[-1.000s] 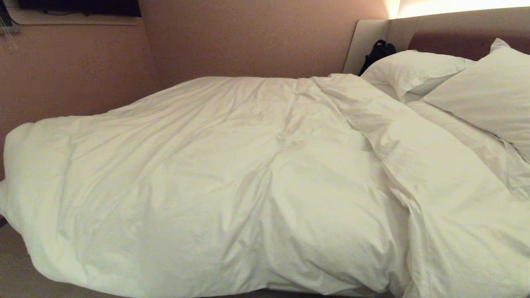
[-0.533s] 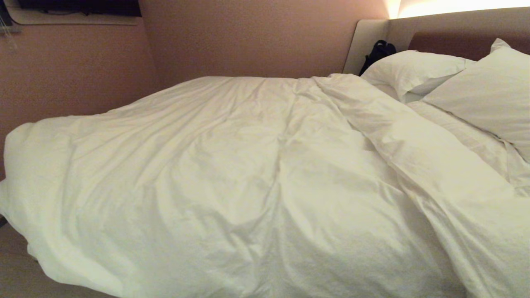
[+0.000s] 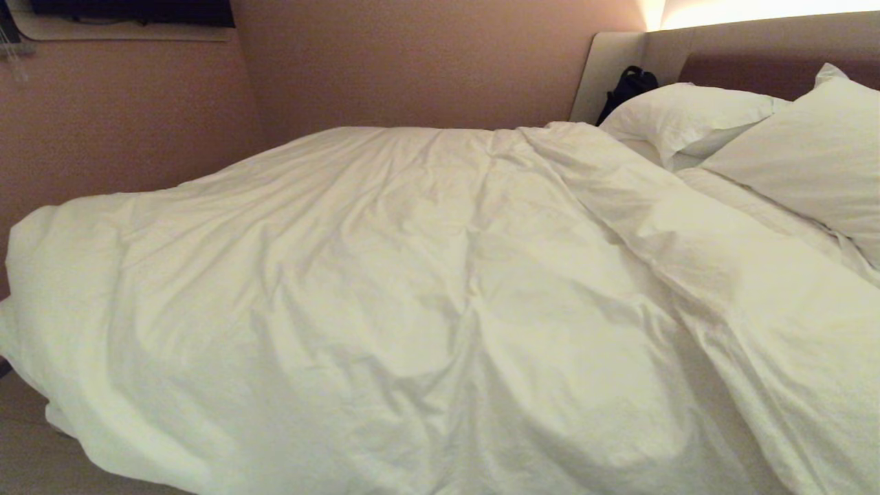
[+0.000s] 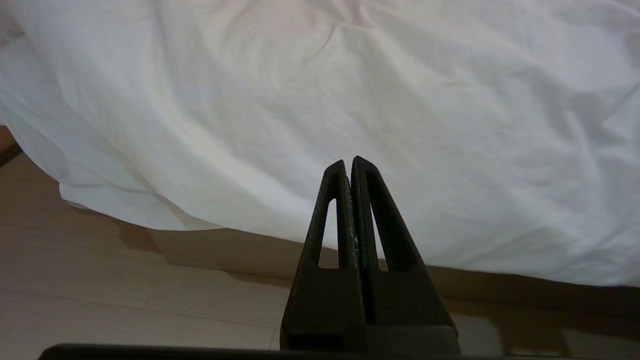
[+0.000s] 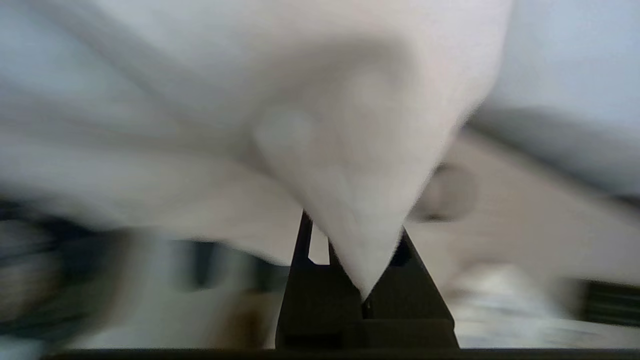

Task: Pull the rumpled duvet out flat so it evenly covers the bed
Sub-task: Flatten the corners of the folded blanket

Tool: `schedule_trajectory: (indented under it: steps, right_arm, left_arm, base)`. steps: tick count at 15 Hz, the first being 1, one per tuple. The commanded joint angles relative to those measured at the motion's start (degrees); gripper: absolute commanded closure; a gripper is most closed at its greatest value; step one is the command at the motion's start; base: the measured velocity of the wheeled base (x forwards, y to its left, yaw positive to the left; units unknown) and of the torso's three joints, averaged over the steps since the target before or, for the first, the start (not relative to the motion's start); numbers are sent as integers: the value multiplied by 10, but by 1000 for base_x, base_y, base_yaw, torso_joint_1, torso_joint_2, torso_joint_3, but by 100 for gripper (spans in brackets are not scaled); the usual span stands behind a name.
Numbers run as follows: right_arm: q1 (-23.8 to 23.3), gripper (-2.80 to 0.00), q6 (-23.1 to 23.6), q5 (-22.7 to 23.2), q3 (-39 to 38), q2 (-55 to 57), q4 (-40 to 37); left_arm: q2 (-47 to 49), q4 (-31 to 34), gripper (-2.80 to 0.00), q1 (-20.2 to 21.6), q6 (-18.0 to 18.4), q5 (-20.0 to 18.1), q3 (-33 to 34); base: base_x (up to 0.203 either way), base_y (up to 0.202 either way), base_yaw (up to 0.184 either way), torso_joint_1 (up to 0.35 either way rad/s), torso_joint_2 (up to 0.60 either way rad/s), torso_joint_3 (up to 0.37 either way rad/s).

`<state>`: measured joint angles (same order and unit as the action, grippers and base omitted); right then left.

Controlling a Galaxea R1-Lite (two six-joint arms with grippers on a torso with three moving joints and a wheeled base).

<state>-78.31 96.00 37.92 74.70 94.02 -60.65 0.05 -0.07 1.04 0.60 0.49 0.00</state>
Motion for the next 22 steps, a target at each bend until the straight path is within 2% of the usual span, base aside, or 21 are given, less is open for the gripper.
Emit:
schedule_trajectory:
  steps: [1, 5, 15, 18, 19, 22]
  right_arm:
    - [0, 0, 6, -16, -17, -5, -293]
    - [0, 0, 6, -34, -35, -4, -293]
    - [0, 0, -3, -36, -66, 0, -293]
    - [0, 0, -33, -36, -67, -3, -293]
    - [0, -280, -41, -36, -70, -3, -291]
    - [0, -280, -47, -36, -76, 4, -263]
  left_arm:
    - [0, 0, 0, 0, 0, 0, 0]
    - [0, 0, 0, 0, 0, 0, 0]
    - [0, 0, 0, 0, 0, 0, 0]
    - [0, 0, 0, 0, 0, 0, 0]
    - [0, 0, 0, 0, 0, 0, 0]
    - [0, 0, 0, 0, 0, 0, 0]
  base:
    - [0, 0, 0, 0, 0, 0]
    - [0, 0, 0, 0, 0, 0]
    - [0, 0, 0, 0, 0, 0]
    - [0, 0, 0, 0, 0, 0]
    - [0, 0, 0, 0, 0, 0]
    - [0, 0, 0, 0, 0, 0]
